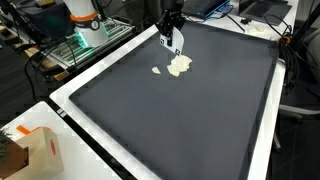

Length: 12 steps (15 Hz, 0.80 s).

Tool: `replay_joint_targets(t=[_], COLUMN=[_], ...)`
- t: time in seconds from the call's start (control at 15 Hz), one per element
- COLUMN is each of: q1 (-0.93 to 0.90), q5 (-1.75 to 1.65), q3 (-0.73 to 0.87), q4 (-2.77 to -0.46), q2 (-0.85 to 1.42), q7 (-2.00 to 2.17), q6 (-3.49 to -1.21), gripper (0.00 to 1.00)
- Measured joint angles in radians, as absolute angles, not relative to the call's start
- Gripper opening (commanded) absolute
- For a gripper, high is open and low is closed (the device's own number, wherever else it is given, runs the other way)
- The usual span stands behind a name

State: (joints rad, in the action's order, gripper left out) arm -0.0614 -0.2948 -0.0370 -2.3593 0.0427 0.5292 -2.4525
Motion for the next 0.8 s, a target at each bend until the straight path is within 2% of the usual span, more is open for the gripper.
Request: replay_joint_targets(t=[0.4,0.8], q1=[-0.062,-0.05], q5=[-0.293,-0.121], q3=[-0.037,-0.037], q4=[-2.357,-2.303], q2=[0.045,0.133], q7=[0.515,0.097], q6=[-2.452,-2.469], gripper=[0.01,0.01])
